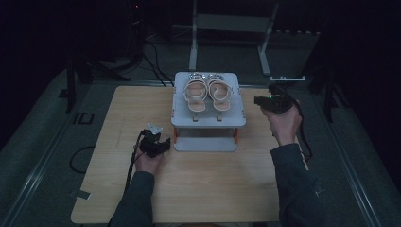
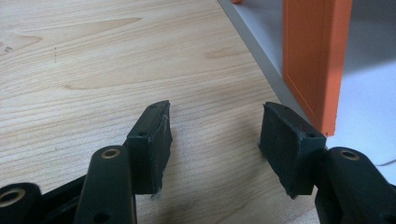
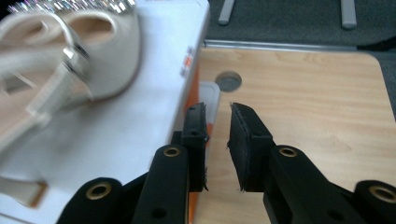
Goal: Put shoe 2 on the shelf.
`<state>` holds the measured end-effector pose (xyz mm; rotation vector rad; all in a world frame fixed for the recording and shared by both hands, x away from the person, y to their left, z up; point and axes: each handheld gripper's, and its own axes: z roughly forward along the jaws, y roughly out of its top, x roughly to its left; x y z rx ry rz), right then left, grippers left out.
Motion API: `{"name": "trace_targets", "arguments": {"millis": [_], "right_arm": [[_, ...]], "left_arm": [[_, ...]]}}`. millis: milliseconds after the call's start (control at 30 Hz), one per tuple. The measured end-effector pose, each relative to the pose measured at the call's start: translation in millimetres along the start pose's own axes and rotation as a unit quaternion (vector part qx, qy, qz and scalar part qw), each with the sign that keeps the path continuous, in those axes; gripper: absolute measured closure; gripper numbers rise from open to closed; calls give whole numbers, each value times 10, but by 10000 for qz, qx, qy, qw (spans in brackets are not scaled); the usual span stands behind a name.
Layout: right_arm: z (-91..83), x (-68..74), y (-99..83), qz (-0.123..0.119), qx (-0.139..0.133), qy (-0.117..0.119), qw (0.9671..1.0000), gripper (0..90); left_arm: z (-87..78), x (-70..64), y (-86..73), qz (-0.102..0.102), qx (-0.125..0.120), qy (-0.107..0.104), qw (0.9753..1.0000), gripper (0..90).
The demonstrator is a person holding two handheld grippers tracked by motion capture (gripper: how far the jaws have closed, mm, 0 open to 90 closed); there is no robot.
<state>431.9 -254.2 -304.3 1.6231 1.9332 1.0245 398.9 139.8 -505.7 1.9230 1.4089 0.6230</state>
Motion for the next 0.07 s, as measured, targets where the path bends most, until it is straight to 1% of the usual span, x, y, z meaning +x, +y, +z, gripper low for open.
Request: {"name": "trace_targets", "arguments": {"millis": [67], "right_arm": [[8,-45,-67,32,28,-26,10000,764]], "left_arm": [[0,0,0,1,0,1,10000,436]]}}
